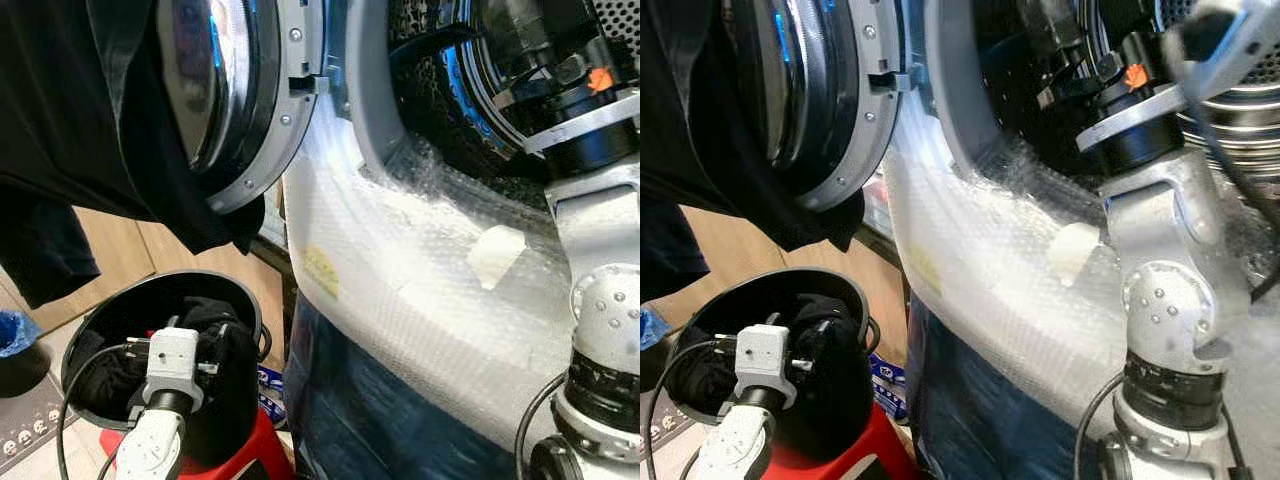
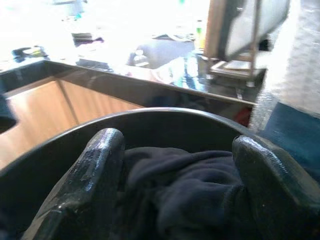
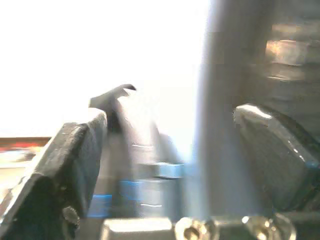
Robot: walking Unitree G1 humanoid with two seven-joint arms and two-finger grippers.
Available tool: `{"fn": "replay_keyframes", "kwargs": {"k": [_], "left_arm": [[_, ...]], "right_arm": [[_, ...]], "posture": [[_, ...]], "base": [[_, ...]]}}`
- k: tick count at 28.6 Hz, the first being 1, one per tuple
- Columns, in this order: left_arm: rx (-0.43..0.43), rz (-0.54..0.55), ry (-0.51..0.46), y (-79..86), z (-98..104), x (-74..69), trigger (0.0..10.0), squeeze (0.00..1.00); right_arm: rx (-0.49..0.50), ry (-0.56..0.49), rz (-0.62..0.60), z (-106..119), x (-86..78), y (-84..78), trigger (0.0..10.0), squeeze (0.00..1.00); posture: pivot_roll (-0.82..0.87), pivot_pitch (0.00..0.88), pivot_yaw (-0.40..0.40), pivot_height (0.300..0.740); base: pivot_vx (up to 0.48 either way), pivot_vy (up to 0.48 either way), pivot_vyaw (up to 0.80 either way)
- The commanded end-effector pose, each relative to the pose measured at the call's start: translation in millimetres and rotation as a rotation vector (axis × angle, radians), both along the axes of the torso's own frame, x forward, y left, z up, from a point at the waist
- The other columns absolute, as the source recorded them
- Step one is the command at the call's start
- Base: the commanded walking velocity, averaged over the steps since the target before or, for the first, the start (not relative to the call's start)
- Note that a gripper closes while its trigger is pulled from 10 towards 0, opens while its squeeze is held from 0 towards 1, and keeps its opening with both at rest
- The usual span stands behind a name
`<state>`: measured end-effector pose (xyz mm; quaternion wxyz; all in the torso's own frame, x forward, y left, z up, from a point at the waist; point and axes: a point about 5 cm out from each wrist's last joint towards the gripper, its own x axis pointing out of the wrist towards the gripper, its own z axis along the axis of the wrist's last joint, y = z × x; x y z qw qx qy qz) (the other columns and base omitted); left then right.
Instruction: Clothes washing
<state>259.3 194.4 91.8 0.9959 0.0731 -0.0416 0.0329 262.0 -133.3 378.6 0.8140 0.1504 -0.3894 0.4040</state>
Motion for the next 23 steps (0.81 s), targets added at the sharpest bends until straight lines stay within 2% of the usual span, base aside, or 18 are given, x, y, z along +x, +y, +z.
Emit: {"fn": "replay_keyframes", "kwargs": {"k": [1,8,10,12,14,16,20,22,23], "left_arm": [[0.019,0.004,-0.012,-0.2,1.5,-0.3,10.0,0.0],[0.023,0.007,-0.039,0.5,6.4,4.5,10.0,0.0],[0.021,0.011,-0.044,1.0,7.1,5.0,10.0,0.0],[0.021,0.015,-0.045,1.7,7.1,4.5,10.0,0.0],[0.021,0.018,-0.044,2.4,6.0,3.9,10.0,0.0],[0.018,0.022,-0.042,2.8,5.1,3.9,10.0,0.0],[0.019,0.026,-0.054,4.0,7.8,6.4,10.0,0.0],[0.021,0.032,-0.06,5.8,9.2,6.1,10.0,0.0],[0.022,0.038,-0.063,7.0,9.6,6.1,10.0,0.0]], "right_arm": [[-0.022,-0.056,0.091,-2.2,-10.7,3.2,10.0,0.0],[-0.02,-0.078,0.396,-17.7,-33.3,17.5,10.0,0.0],[-0.061,-0.087,0.459,-23.2,-41.4,18.4,10.0,0.0],[-0.132,-0.059,0.507,-38.3,-49.3,21.0,10.0,0.0],[-0.157,-0.041,0.547,-48.6,-52.2,22.4,10.0,0.0],[-0.191,0.018,0.578,-63.5,-51.9,25.2,10.0,0.0],[-0.367,0.116,0.66,-105.7,-58.7,28.7,10.0,0.0],[-0.45,0.223,0.655,-133.1,-56.3,26.3,10.0,0.0],[-0.516,0.318,0.648,-160.1,-53.5,21.0,10.0,0.0]], "posture": [[0.22,0.0,-0.053,0.74],[0.22,0.0,-0.053,0.74],[0.22,0.0,-0.052,0.74],[0.21,0.0,-0.053,0.74],[0.21,0.0,-0.053,0.74],[0.22,0.0,-0.057,0.74],[0.22,0.0,-0.059,0.74],[0.23,0.0,-0.064,0.74],[0.23,0.0,-0.07,0.74]], "base": [[0.0,0.0,0.0],[0.0,0.0,0.0],[0.0,0.0,0.0],[0.0,0.0,0.0],[0.0,0.0,0.0],[0.0,0.0,0.0],[0.0,0.0,0.0],[0.0,0.0,0.0],[0.0,0.0,0.0]]}}
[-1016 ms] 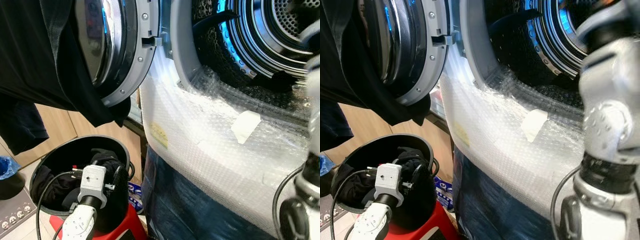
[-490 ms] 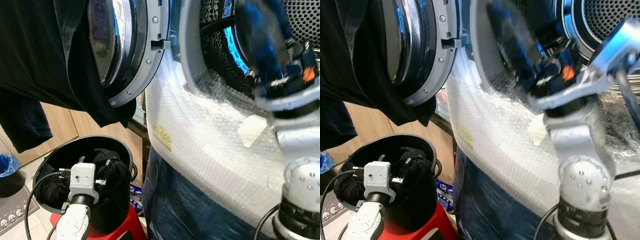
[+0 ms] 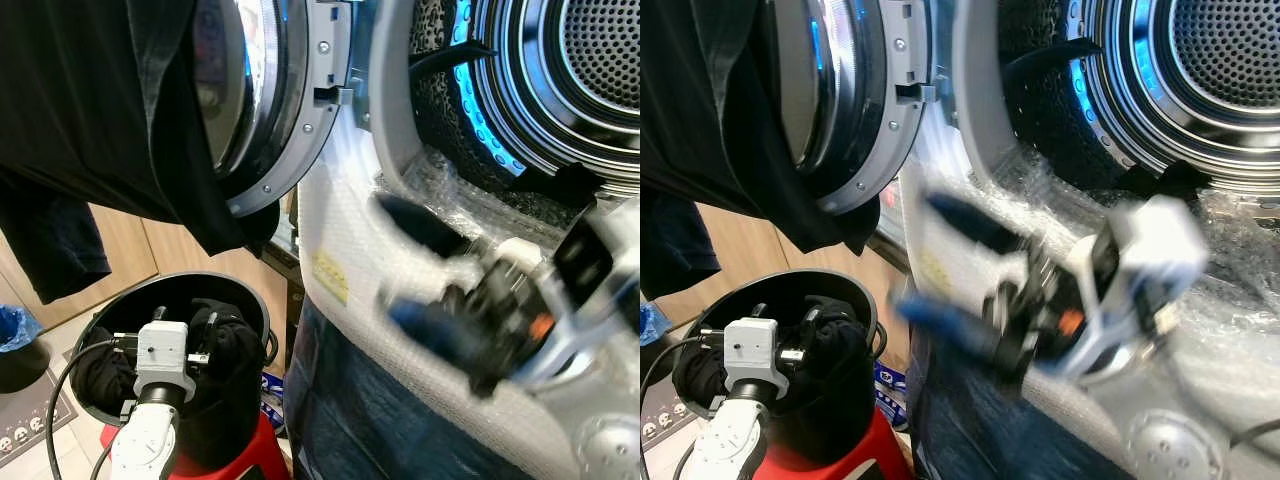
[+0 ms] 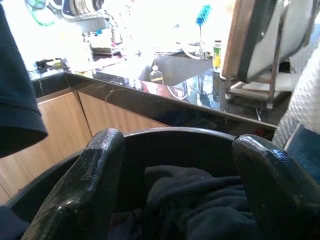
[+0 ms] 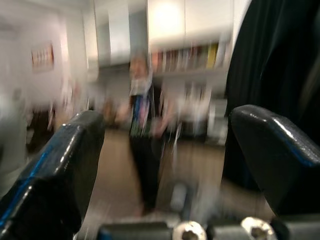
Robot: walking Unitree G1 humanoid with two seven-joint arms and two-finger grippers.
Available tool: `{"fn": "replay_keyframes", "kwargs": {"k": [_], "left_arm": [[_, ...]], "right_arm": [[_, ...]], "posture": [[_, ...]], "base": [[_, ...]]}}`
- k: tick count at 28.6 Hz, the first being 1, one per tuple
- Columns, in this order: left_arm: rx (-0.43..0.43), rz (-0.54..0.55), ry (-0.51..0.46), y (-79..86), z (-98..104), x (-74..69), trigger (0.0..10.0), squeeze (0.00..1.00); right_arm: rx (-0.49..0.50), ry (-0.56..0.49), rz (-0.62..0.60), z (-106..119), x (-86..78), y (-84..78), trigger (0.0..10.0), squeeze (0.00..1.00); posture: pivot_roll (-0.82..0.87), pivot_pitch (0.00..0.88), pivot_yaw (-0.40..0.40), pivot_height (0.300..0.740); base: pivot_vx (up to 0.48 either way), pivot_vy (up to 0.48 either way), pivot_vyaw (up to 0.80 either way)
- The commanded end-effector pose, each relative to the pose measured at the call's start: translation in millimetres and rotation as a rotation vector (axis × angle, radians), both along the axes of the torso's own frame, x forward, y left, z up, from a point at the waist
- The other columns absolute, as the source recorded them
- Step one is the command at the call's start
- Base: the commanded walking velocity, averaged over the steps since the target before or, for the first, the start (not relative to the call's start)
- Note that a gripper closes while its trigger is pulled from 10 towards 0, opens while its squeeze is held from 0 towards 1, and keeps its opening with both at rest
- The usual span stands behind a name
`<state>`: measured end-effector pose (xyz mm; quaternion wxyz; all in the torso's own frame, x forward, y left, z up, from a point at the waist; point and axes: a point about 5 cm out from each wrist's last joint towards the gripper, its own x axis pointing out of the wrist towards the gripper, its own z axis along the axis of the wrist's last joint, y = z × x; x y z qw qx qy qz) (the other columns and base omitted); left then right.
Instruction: Clothes washing
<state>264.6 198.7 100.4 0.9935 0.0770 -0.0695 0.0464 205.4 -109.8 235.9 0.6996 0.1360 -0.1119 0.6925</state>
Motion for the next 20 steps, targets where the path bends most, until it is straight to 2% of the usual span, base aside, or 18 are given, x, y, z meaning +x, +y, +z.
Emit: {"fn": "replay_keyframes", "kwargs": {"k": [1,4,5,6,7,8,11,12,13,14,16,17,18,20], "left_arm": [[0.013,0.017,-0.005,2.9,0.9,1.2,10.0,0.0],[0.012,0.024,-0.014,3.3,2.1,2.1,10.0,0.0],[0.012,0.024,-0.014,3.3,2.1,2.1,10.0,0.0],[0.009,0.03,-0.02,4.0,3.1,2.0,10.0,0.0],[0.008,0.031,-0.022,4.2,3.4,1.9,10.0,0.0],[0.012,0.032,-0.022,4.1,3.4,2.2,10.0,0.0],[0.014,0.032,-0.025,4.7,4.5,3.3,10.0,0.0],[0.016,0.033,-0.029,5.6,6.0,4.3,10.0,0.0],[0.018,0.034,-0.033,6.1,7.2,5.0,10.0,0.0],[0.02,0.035,-0.04,6.7,9.0,5.4,10.0,0.0],[0.019,0.04,-0.045,7.7,10.0,4.9,10.0,0.0],[0.019,0.04,-0.045,7.7,10.0,4.9,10.0,0.0],[0.017,0.05,-0.042,9.6,9.2,4.1,10.0,0.0],[0.016,0.056,-0.041,11.4,9.1,4.3,10.0,0.0]], "right_arm": [[-0.108,0.041,-0.003,-28.0,3.8,-5.6,10.0,0.0],[-0.152,0.109,-0.059,-52.4,11.8,-14.4,10.0,0.0],[-0.152,0.109,-0.059,-52.4,11.8,-14.4,10.0,0.0],[-0.177,0.18,-0.111,-71.0,17.5,-20.9,10.0,0.0],[-0.183,0.199,-0.123,-76.2,18.5,-22.8,10.0,0.0],[-0.219,0.265,-0.153,-96.6,18.5,-29.4,10.0,0.0],[-0.277,0.34,-0.17,-120.7,15.9,-36.4,10.0,0.0],[-0.324,0.373,-0.188,-134.6,15.4,-40.1,10.0,0.91],[-0.357,0.392,-0.199,-144.4,14.7,-42.8,10.0,0.91],[-0.396,0.44,-0.22,-159.2,12.8,-48.0,10.0,1.0],[-0.465,0.537,-0.276,-187.7,6.5,-58.9,10.0,1.0],[-0.465,0.537,-0.276,-187.7,6.5,-58.9,10.0,1.0],[-0.493,0.596,-0.336,-203.4,4.6,-64.7,10.0,1.0],[-0.523,0.629,-0.379,-215.8,4.0,-68.8,10.0,1.0]], "posture": [[0.23,0.0,-0.073,0.74],[0.24,0.0,-0.074,0.74],[0.24,0.0,-0.074,0.74],[0.24,0.0,-0.074,0.74],[0.24,0.0,-0.074,0.74],[0.25,0.0,-0.076,0.74],[0.25,0.0,-0.073,0.74],[0.25,0.0,-0.073,0.74],[0.25,0.0,-0.072,0.74],[0.25,0.0,-0.075,0.74],[0.25,0.0,-0.076,0.74],[0.25,0.0,-0.076,0.74],[0.25,0.0,-0.075,0.74],[0.25,0.0,-0.07,0.74]], "base": [[0.0,0.0,0.0],[0.0,0.0,0.0],[0.0,0.0,0.0],[0.0,0.0,0.0],[0.0,0.0,0.0],[0.0,0.0,0.0],[0.0,0.0,0.0],[0.0,0.0,0.0],[0.0,0.0,0.0],[0.0,0.0,0.0],[0.0,0.0,0.0],[0.0,0.0,0.0],[0.0,0.0,0.0],[0.0,0.0,0.0]]}}
